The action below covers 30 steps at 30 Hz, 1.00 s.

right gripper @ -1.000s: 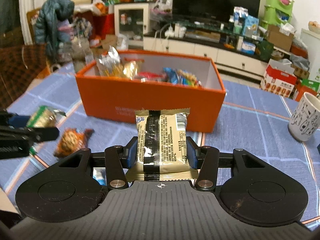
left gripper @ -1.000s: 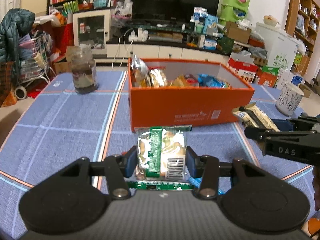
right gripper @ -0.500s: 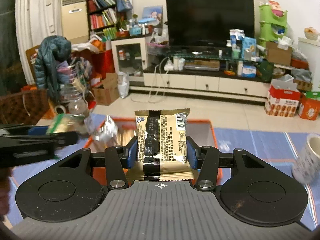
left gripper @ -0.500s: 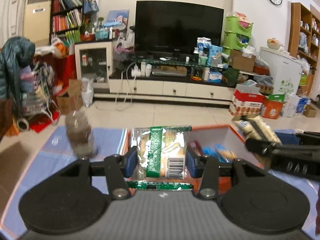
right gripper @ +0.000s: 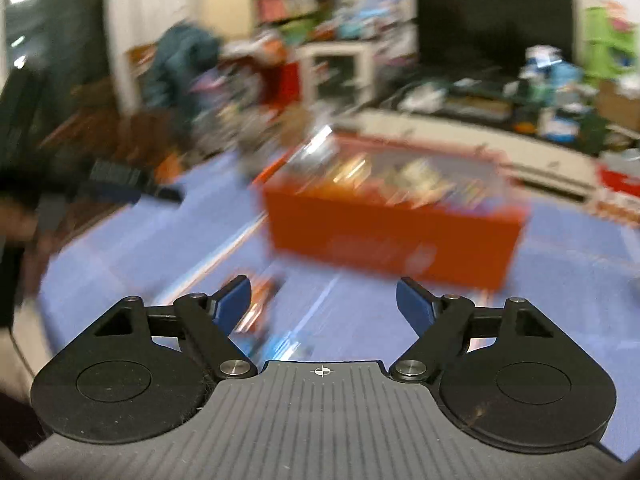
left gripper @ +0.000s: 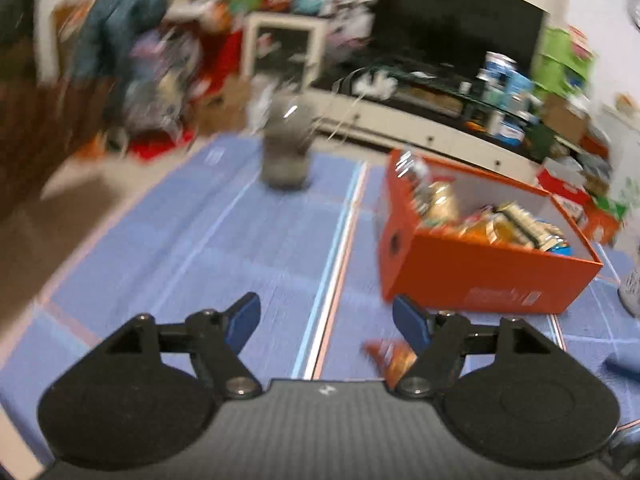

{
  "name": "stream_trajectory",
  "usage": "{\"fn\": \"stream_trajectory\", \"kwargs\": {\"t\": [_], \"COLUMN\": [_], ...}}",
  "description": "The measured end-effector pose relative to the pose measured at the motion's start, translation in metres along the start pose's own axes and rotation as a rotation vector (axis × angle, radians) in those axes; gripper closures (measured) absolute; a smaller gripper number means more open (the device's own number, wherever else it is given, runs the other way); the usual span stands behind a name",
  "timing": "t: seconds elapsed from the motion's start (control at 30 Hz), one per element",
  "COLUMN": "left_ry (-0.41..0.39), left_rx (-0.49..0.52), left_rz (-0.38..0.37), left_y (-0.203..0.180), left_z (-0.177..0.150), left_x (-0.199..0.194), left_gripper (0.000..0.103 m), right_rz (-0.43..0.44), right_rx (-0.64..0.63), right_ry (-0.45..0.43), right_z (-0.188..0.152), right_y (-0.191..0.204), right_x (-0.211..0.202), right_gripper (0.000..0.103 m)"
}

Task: Organize snacks
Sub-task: 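Grasp the orange cookie packet with the left tool while the right grasps the blue wafer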

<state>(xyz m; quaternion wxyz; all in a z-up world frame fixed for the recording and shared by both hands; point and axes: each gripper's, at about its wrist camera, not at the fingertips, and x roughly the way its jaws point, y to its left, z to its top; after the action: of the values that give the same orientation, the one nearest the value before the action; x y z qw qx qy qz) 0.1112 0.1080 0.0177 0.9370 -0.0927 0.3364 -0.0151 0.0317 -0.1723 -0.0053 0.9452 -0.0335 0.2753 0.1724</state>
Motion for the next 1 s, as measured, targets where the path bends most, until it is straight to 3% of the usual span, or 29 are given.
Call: {"fn": "stream_trajectory", "kwargs": {"t": [0.07, 0.33, 0.37, 0.43, 0.57, 0.73, 0.83, 1.0], "left_ry": [0.016, 0.097, 0.099, 0.107, 0.128, 0.137, 0.160, 0.173], "left_rx": [-0.018, 0.060, 0.070, 0.080, 0.075, 0.093, 0.104, 0.133], "left_rz": [0.007, -0.021, -0.022, -0.023, -0.031, -0.011, -0.014, -0.008], "left_y": [0.005, -0.010, -0.010, -0.016, -0.030, -0.058, -0.074, -0.093], "left_z": [-0.009, -0.026, -0.028, -0.031, -0.033, -0.041, -0.045, -0.050], "left_x": [0.004, 0.028, 0.027, 0.031, 0.041, 0.053, 0.065, 0.082], "left_gripper": [0.028, 0.028, 0.028, 0.027, 0.027, 0.025, 0.025, 0.025], "right_rz": [0.024, 0.058, 0.063, 0.046, -0.061, -0.206, -0.191, -0.184], "right_rx": [-0.019, -0.033, -0.036, -0.056, -0.090, 0.029, 0.077, 0.054], "right_ry": [0.073, 0.193, 0.206, 0.248, 0.240, 0.236, 0.238, 0.226], "right_z": [-0.015, -0.034, -0.036, -0.036, -0.039, -0.046, -0.050, -0.052], "right_y": [0.012, 0.026, 0.028, 0.031, 0.024, -0.020, -0.035, -0.033], "right_x": [0.017, 0.059, 0.063, 0.074, 0.068, 0.051, 0.046, 0.045], "right_gripper": [0.031, 0.033, 0.036, 0.056, 0.063, 0.063, 0.063, 0.061]}}
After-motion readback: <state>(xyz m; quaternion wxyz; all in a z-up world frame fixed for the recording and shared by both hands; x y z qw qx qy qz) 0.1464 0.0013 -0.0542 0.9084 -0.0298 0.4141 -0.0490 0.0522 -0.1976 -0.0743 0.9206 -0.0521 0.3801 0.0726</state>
